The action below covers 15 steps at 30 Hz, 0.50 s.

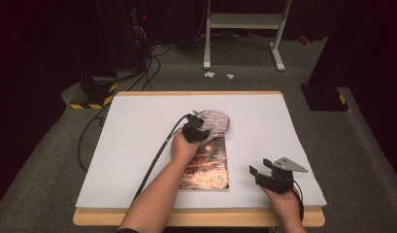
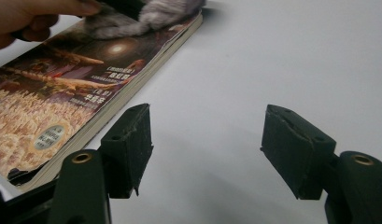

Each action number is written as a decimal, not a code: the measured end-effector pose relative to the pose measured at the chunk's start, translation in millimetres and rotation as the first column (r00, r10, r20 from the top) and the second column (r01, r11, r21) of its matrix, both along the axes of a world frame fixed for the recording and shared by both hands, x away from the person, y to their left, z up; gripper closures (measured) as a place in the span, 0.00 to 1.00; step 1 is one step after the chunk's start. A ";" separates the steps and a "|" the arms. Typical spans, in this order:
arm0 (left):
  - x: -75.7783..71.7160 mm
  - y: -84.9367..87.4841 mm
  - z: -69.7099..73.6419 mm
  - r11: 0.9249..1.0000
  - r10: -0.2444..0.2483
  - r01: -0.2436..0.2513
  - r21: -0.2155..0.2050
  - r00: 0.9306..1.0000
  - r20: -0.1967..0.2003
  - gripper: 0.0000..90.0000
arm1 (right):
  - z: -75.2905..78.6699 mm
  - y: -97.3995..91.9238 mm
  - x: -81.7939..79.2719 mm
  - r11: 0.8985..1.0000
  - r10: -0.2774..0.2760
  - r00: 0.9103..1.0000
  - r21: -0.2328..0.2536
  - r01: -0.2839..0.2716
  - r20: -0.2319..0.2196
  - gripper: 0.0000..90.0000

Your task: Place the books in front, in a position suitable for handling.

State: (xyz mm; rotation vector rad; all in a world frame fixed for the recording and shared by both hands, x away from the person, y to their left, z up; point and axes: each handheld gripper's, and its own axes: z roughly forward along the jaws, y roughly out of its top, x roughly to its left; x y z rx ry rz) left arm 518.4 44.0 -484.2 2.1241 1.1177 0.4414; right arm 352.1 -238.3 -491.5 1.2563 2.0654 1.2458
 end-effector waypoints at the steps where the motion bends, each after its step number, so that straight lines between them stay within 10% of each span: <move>1: -0.7 -8.7 0.3 1.000 -0.011 0.011 -0.007 1.000 0.000 0.66 | -0.1 0.0 0.1 1.000 0.001 1.000 0.000 -0.001 -0.001 0.37; 7: -2.3 -21.9 1.2 0.999 -0.034 0.034 -0.003 0.999 -0.005 0.66 | -0.9 1.0 0.2 1.000 0.011 1.000 0.002 -0.011 -0.001 0.37; 15: 3.2 52.4 1.0 0.995 0.094 -0.093 0.027 0.995 -0.023 0.66 | -0.5 1.9 -0.5 1.000 0.010 1.000 -0.003 -0.010 0.000 0.37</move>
